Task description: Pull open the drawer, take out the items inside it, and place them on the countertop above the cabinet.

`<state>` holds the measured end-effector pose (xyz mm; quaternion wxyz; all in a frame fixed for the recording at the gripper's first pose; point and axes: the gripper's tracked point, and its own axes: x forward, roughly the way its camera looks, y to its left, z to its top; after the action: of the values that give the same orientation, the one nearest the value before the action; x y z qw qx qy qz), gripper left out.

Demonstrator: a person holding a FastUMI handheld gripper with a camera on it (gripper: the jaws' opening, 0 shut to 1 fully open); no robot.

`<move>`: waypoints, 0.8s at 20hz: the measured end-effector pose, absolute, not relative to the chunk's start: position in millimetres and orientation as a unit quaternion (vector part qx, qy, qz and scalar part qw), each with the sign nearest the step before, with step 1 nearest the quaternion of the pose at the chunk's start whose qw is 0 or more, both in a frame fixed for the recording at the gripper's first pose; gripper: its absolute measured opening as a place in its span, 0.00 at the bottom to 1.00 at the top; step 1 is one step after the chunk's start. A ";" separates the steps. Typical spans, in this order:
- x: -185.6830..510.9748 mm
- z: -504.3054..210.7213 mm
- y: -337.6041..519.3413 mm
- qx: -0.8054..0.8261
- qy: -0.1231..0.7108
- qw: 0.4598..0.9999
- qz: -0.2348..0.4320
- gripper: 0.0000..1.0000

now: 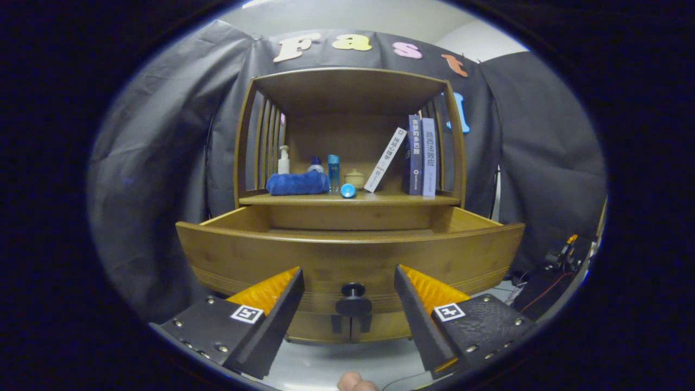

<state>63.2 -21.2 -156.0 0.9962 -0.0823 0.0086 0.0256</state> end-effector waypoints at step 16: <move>112.9 -178.4 -7.1 -0.069 0.050 0.996 0.036 0.99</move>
<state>112.9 -7.1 -178.4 0.9957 -0.0686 0.0502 0.0357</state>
